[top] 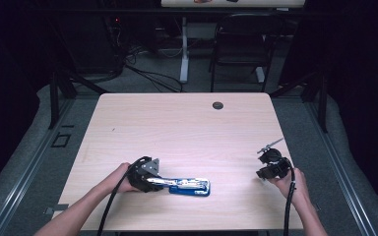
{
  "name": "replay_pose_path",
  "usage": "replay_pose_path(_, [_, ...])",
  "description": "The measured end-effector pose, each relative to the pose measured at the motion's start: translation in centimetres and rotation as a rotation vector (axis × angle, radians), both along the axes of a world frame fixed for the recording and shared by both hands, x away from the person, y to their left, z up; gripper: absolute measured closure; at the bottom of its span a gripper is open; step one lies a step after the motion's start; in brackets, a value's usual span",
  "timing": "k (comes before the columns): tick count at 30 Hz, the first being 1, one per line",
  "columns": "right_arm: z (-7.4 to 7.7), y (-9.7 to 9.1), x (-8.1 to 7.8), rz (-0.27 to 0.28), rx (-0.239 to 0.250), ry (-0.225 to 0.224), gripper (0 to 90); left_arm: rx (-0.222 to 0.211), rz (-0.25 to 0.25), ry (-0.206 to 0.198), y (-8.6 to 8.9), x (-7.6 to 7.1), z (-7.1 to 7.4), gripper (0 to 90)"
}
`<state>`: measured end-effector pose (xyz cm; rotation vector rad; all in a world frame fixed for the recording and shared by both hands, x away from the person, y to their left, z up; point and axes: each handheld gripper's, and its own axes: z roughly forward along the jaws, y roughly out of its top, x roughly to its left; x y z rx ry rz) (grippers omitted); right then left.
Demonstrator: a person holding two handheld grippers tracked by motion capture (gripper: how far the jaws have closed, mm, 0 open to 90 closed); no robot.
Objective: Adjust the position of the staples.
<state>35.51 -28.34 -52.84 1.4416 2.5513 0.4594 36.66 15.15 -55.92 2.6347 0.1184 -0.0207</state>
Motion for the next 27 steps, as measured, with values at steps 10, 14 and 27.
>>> replay_pose_path(10, [0.4, 1.1, -0.1, 0.037, 0.03, -0.008, 78.8, 0.0, 0.0, 0.002, 0.0, 0.0, 0.0, 62.8])
replay_pose_path(14, [0.5, 1.5, -0.1, 0.054, 0.04, -0.004, 78.9, -0.001, 0.0, 0.002, 0.0, 0.0, 0.0, 62.9])
replay_pose_path(27, [1.0, 3.4, -0.2, 0.111, 0.053, -0.021, 78.9, -0.005, 0.008, -0.014, 0.0, -0.1, -0.1, 62.9])
